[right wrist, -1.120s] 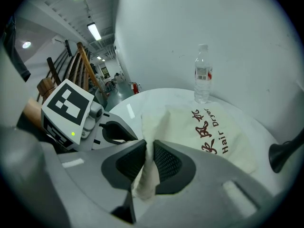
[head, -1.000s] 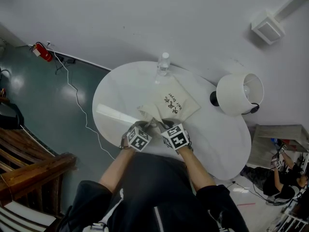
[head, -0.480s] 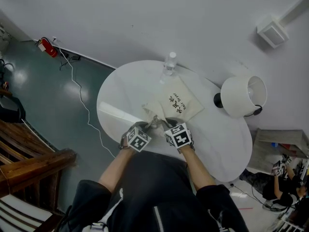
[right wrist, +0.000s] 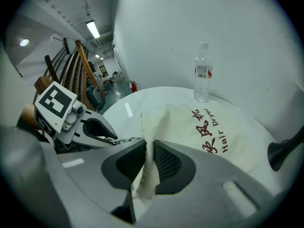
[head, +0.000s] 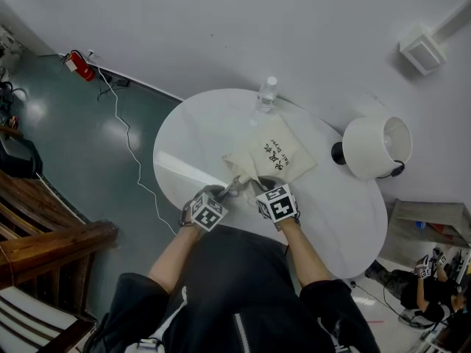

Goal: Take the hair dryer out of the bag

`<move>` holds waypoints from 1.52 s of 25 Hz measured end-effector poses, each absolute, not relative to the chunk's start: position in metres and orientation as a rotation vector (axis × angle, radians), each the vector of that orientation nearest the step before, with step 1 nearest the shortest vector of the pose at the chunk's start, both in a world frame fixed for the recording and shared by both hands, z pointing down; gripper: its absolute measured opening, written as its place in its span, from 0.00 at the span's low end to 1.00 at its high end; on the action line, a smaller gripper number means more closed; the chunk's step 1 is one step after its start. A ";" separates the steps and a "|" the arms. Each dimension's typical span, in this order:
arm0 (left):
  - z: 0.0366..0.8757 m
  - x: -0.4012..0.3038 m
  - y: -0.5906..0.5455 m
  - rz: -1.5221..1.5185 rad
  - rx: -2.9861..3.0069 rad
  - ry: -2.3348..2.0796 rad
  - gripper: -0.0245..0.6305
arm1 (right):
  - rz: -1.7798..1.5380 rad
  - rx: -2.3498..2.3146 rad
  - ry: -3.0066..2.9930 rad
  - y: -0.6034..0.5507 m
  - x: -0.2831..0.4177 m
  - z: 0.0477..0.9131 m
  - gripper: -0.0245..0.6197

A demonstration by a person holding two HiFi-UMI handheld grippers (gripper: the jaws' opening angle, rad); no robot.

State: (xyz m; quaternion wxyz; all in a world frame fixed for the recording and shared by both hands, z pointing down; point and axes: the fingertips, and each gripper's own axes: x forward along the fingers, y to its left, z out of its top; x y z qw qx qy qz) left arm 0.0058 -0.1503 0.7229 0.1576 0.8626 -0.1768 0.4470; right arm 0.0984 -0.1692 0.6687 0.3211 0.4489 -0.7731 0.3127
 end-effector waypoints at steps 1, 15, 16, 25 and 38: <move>0.723 0.004 -0.150 1.279 2.465 -0.507 0.15 | 0.818 1.178 -2.029 -0.169 0.099 0.669 0.11; 0.724 -0.023 -0.141 1.286 2.432 -0.524 0.15 | 0.806 1.168 -2.023 -0.168 0.099 0.671 0.11; 0.725 -0.025 -0.141 1.286 2.428 -0.527 0.15 | 0.804 1.165 -2.023 -0.169 0.099 0.671 0.11; 0.728 -0.045 -0.137 1.289 2.402 -0.553 0.15 | 0.793 1.159 -2.021 -0.170 0.097 0.669 0.11; 0.735 -0.071 -0.135 1.339 2.371 -0.557 0.15 | 0.788 1.139 -2.016 -0.171 0.097 0.672 0.11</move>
